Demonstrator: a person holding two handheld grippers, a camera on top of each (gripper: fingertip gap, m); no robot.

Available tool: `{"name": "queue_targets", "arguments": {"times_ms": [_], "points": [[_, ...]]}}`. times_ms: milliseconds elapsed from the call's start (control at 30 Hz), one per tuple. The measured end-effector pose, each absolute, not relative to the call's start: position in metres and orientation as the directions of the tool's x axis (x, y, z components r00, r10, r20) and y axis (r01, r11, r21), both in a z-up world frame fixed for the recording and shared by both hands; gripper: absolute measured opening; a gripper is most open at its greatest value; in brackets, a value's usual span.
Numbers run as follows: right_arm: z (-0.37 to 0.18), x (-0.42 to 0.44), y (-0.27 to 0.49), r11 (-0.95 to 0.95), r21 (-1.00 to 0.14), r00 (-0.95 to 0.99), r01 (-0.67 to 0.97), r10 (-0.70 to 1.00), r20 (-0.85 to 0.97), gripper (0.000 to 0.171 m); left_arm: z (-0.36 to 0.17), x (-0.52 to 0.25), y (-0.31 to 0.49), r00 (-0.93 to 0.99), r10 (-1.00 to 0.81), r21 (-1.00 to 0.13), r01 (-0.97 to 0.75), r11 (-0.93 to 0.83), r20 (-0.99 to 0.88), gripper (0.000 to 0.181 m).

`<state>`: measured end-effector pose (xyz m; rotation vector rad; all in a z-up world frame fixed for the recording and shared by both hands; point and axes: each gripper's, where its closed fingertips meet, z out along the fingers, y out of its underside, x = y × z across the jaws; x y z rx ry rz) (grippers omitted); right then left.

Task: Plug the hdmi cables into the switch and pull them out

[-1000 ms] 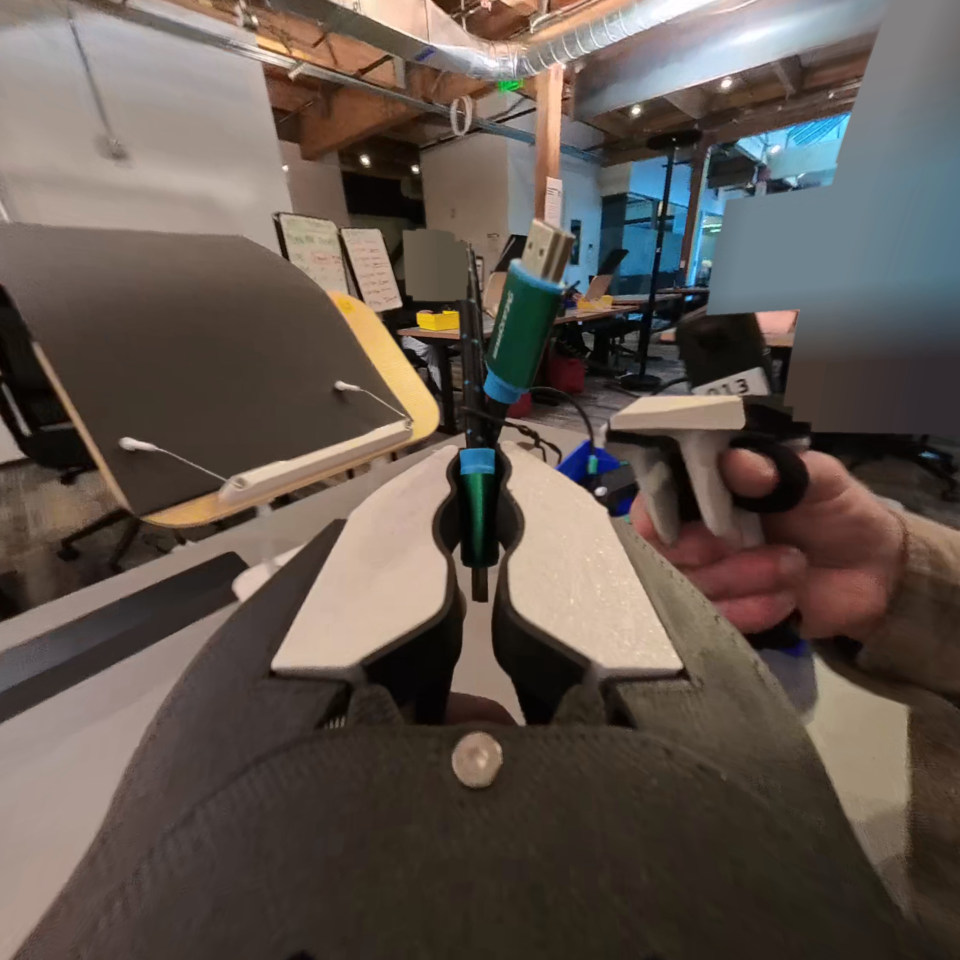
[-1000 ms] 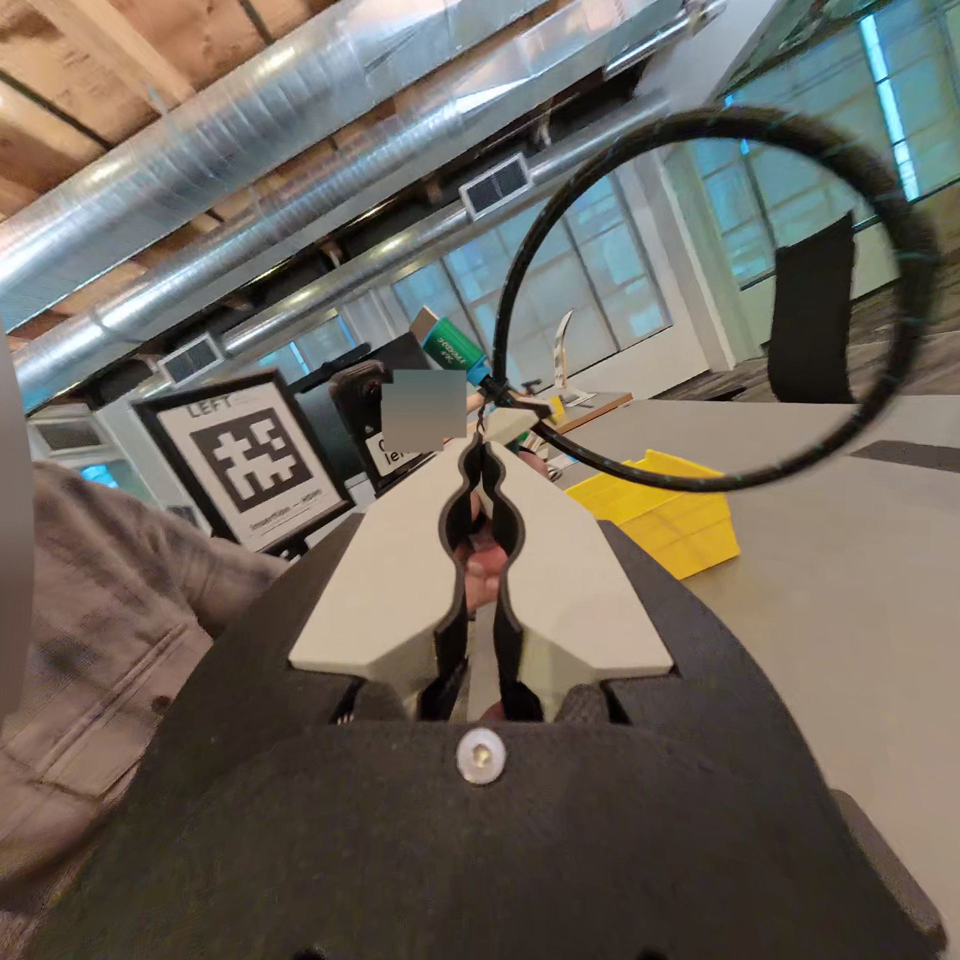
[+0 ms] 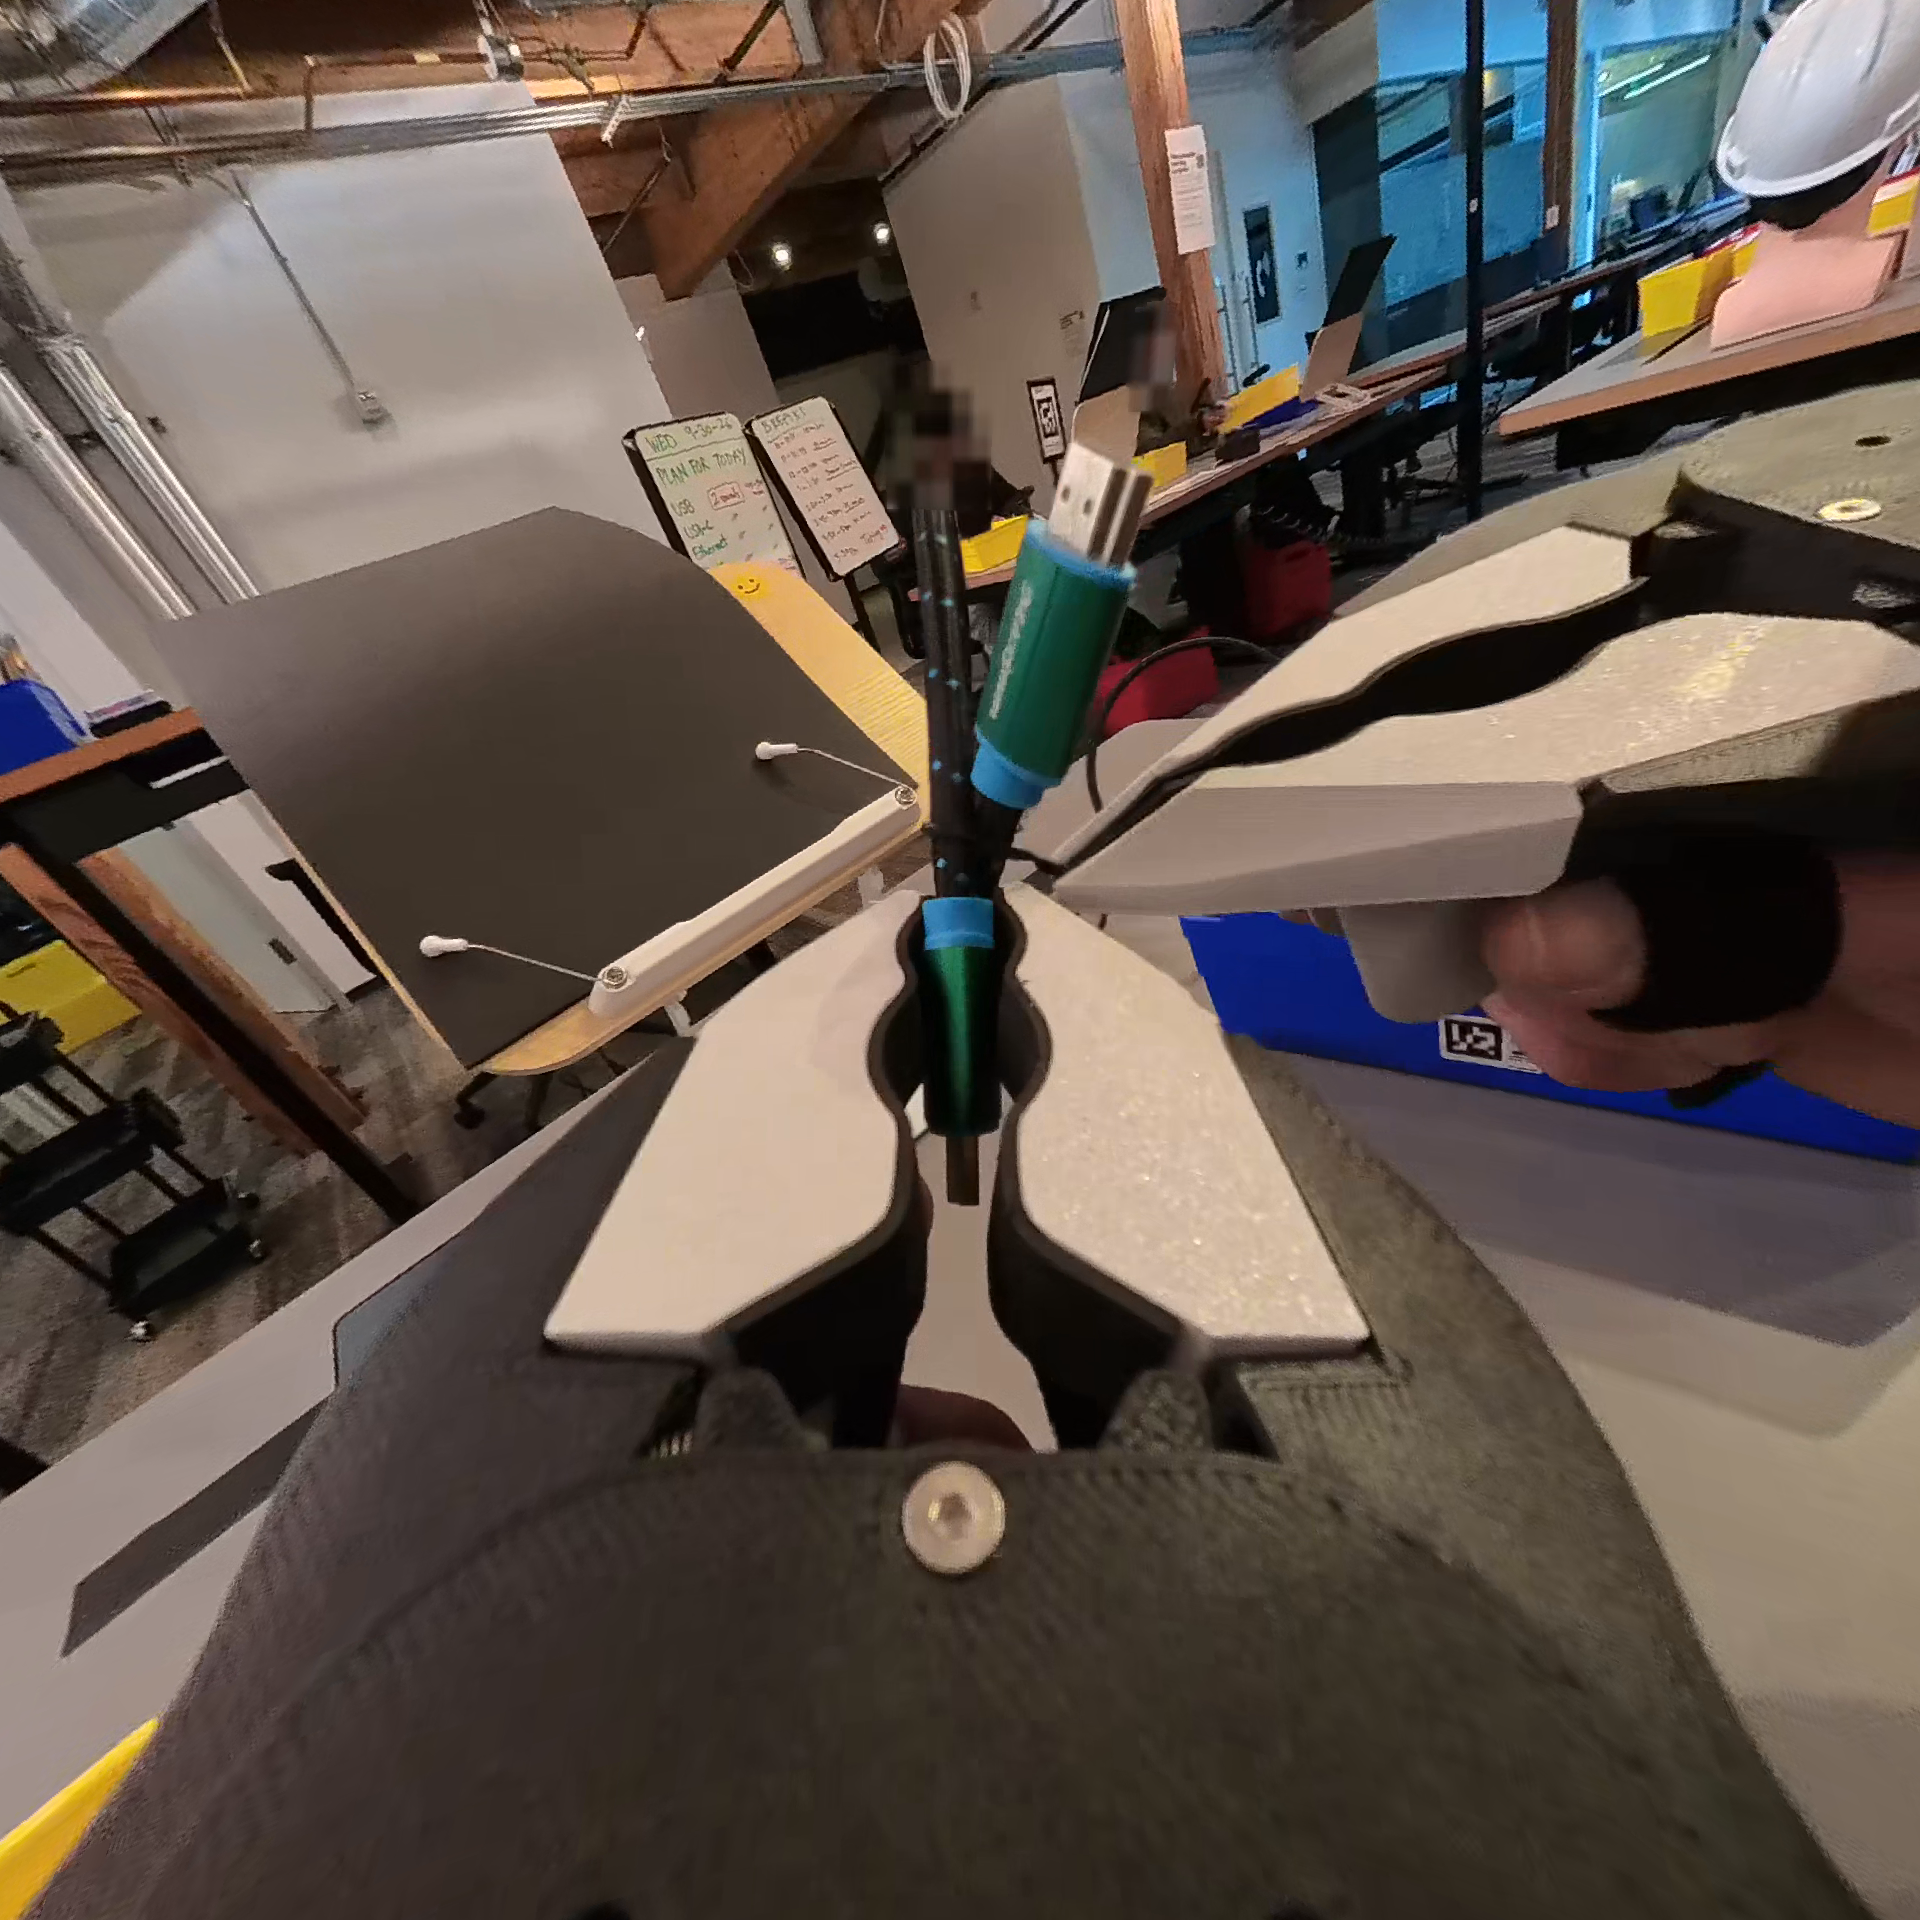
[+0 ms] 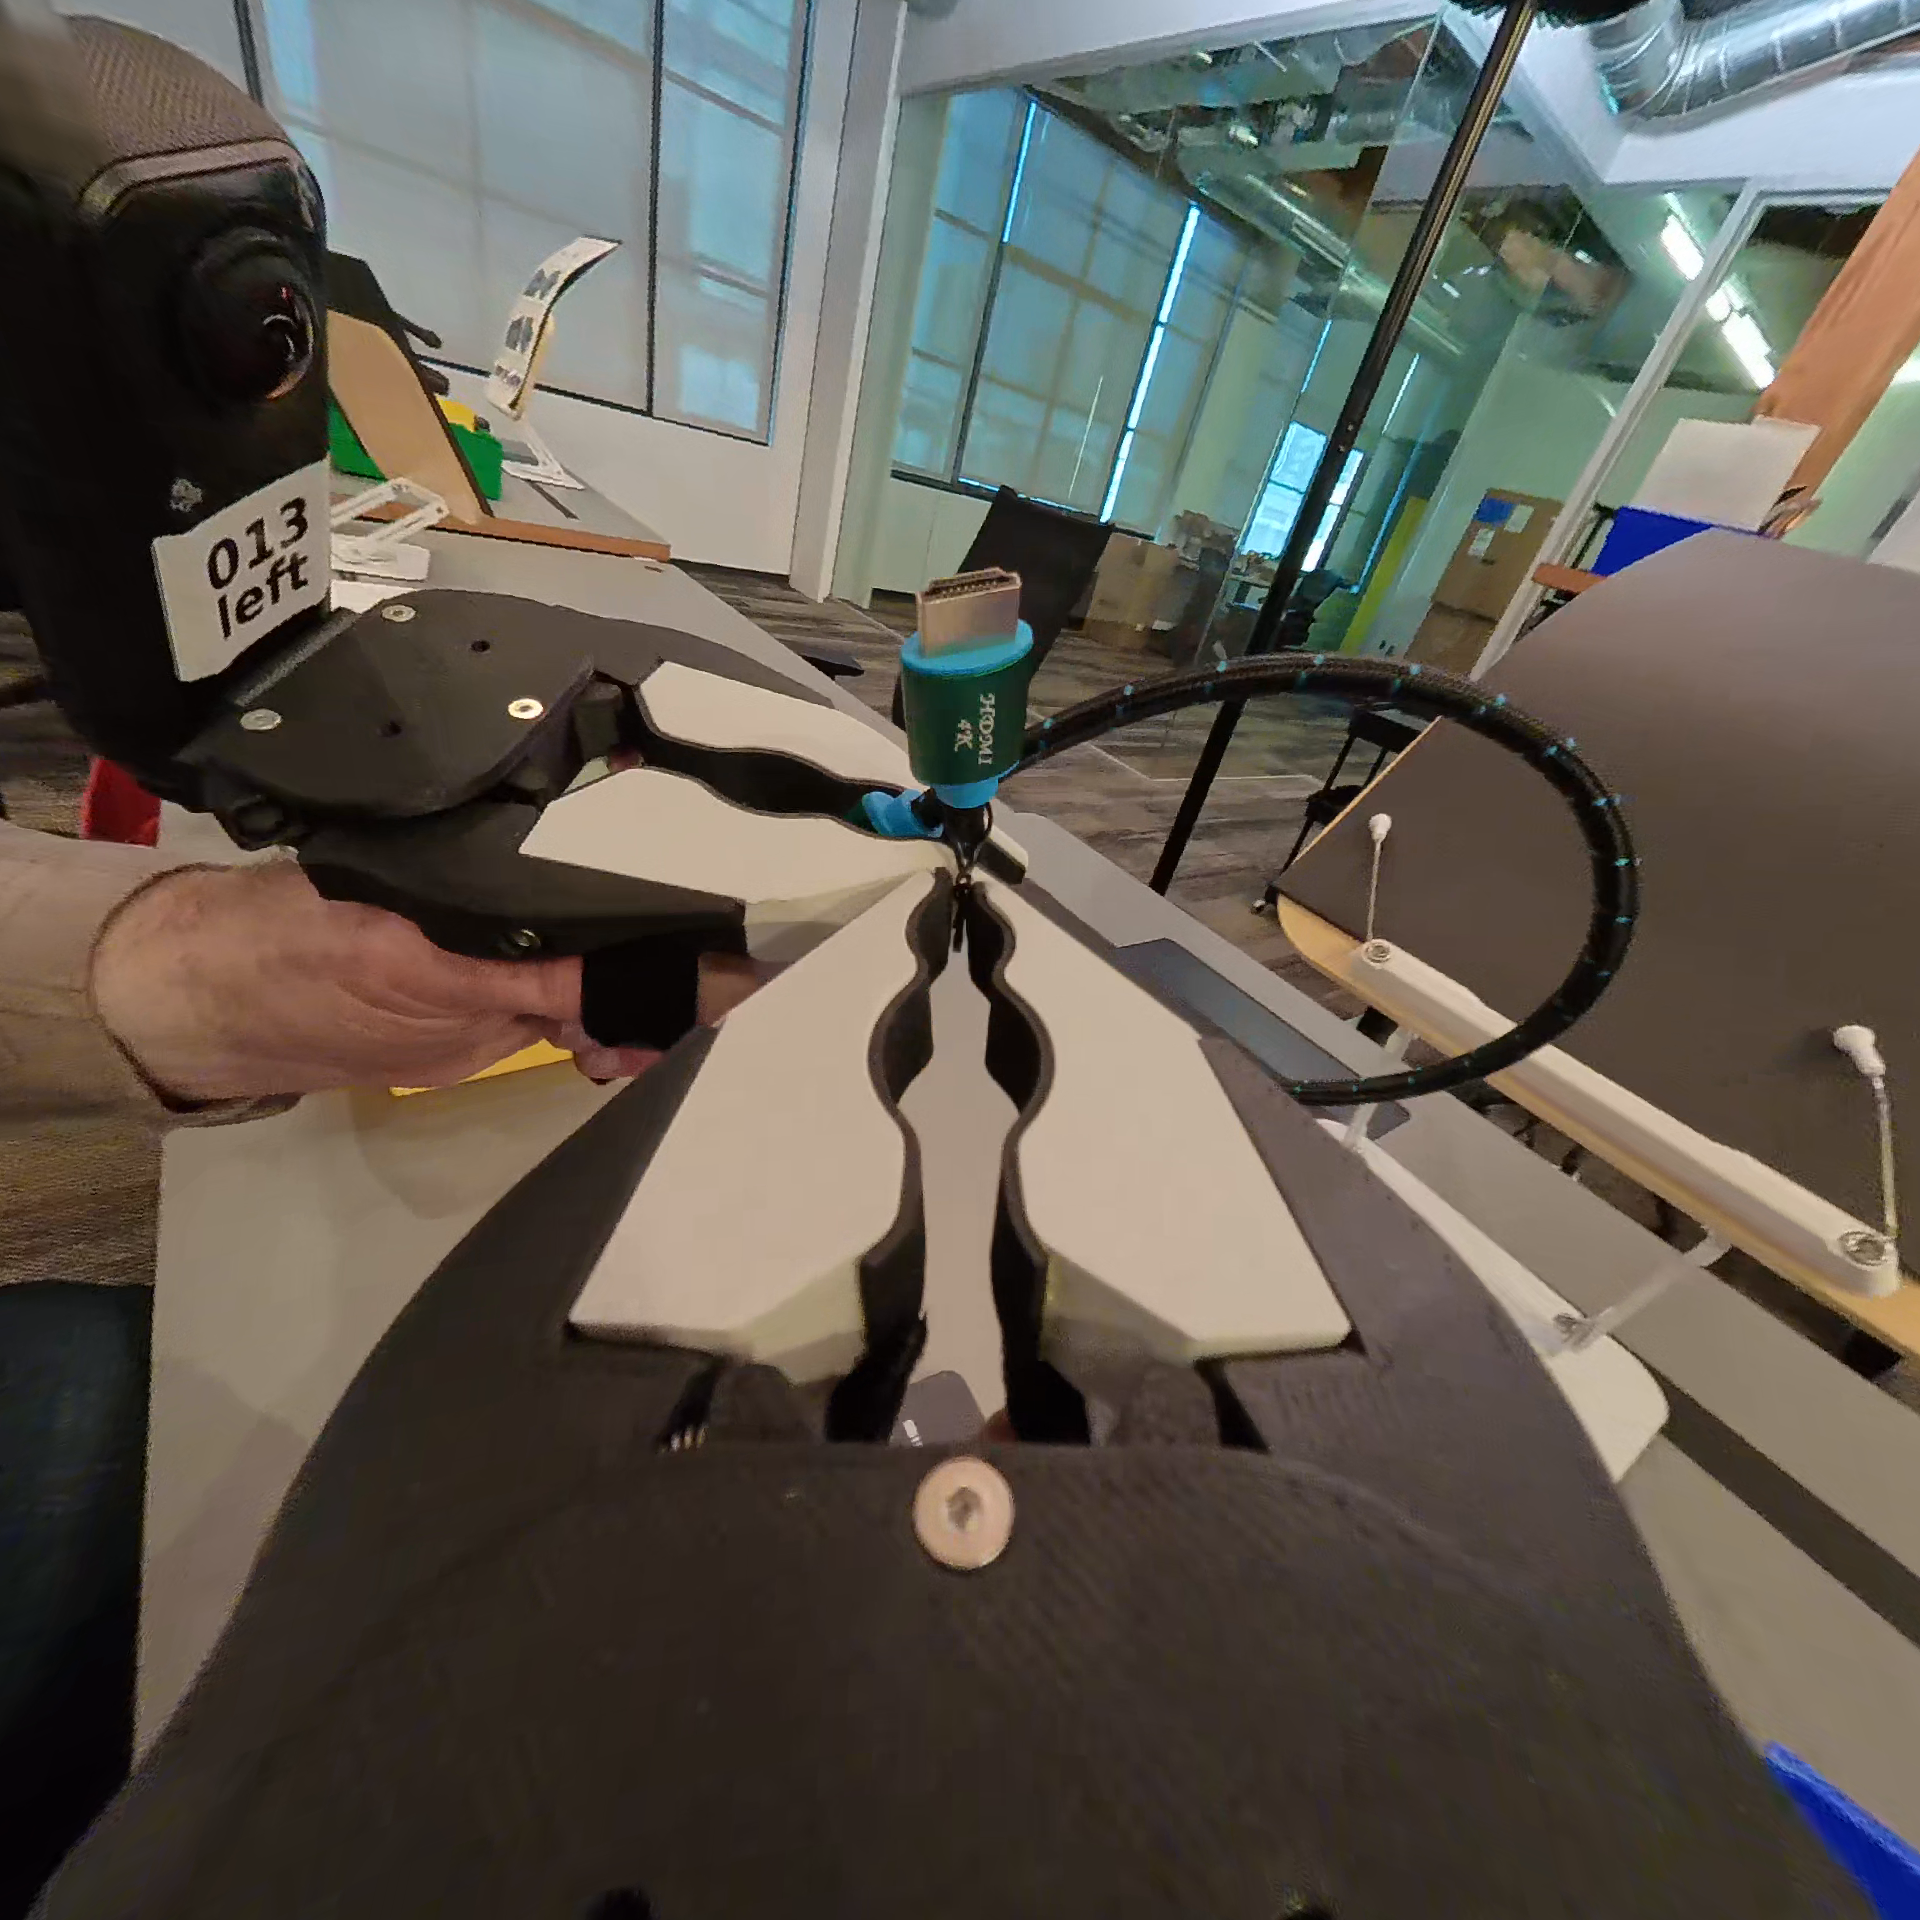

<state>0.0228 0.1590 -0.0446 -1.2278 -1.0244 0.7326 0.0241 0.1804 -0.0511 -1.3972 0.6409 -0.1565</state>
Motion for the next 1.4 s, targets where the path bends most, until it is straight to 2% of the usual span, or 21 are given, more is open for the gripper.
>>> {"name": "queue_targets", "arguments": {"times_ms": [67,200,367,433,600,700,800,900,967,1033,1100,1167,1400], "points": [[-0.044,0.021,0.156,0.138,-0.99,0.344,0.02,0.929,0.136,0.0,-0.05,0.023,0.181,0.822,-0.466,-0.944,-0.26,0.202,-0.326,0.008],[-0.035,0.021,0.144,-0.161,-0.972,0.108,-0.17,0.978,-0.18,0.0,-0.043,0.025,0.175,0.8,-0.49,-0.934,-0.242,0.264,-0.346,0.008],[-0.021,0.024,0.129,-0.543,-0.786,-0.276,-0.296,0.836,-0.474,0.0,-0.037,0.027,0.17,0.789,-0.479,-0.909,-0.232,0.348,-0.384,0.008],[-0.017,0.025,0.126,-0.636,-0.699,-0.39,-0.326,0.764,-0.514,0.0,-0.033,0.026,0.169,0.792,-0.43,-0.878,-0.263,0.399,-0.433,0.009],[-0.008,0.029,0.114,-0.78,-0.511,-0.63,-0.361,0.608,-0.483,0.0,-0.025,0.03,0.161,0.791,-0.409,-0.849,-0.246,0.468,-0.455,0.008],[-0.01,0.029,0.114,-0.798,-0.488,-0.658,-0.353,0.583,-0.477,0.0,-0.026,0.03,0.16,0.787,-0.448,-0.869,-0.214,0.446,-0.424,0.009],[-0.019,0.028,0.116,-0.698,-0.617,-0.553,-0.364,0.695,-0.46,0.0,-0.032,0.024,0.168,0.809,-0.456,-0.902,-0.197,0.383,-0.37,0.008],[-0.025,0.028,0.124,-0.477,-0.79,-0.322,-0.386,0.872,-0.37,0.023,-0.033,0.021,0.172,0.814,-0.446,-0.906,-0.214,0.364,-0.372,0.008],[-0.029,0.029,0.135,-0.237,-0.899,-0.083,-0.368,0.971,-0.222,0.017,-0.035,0.021,0.174,0.819,-0.438,-0.91,-0.228,0.345,-0.371,0.008],[-0.031,0.03,0.139,0.006,-0.96,0.116,-0.28,0.993,-0.027,0.02,-0.037,0.021,0.176,0.82,-0.428,-0.909,-0.25,0.332,-0.381,0.008],[-0.032,0.03,0.142,0.23,-0.962,0.272,-0.148,0.944,0.184,0.02,-0.039,0.022,0.177,0.82,-0.42,-0.908,-0.268,0.321,-0.39,0.008],[-0.035,0.028,0.142,0.38,-0.925,0.348,-0.021,0.87,0.349,0.02,-0.042,0.023,0.179,0.819,-0.418,-0.91,-0.28,0.307,-0.393,0.008],[-0.037,0.022,0.15,0.489,-0.848,0.48,0.202,0.706,0.521,0.013,-0.047,0.022,0.183,0.812,-0.337,-0.874,-0.395,0.284,-0.476,0.007]]}}
